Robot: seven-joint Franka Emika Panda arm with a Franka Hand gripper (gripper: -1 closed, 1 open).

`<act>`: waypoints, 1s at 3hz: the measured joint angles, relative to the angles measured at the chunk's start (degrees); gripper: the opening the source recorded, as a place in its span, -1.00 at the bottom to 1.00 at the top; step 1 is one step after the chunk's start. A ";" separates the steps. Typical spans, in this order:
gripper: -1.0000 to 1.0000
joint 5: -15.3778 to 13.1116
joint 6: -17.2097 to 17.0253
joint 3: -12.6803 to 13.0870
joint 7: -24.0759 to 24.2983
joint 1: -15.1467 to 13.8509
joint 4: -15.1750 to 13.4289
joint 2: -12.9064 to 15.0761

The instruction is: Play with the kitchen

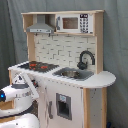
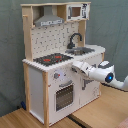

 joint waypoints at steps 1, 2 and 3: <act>-1.00 0.00 0.00 -0.02 6.06 0.04 -0.02 0.00; -1.00 0.01 0.00 -0.04 12.13 0.09 -0.04 0.00; -1.00 0.01 0.00 -0.06 17.88 0.13 -0.05 0.00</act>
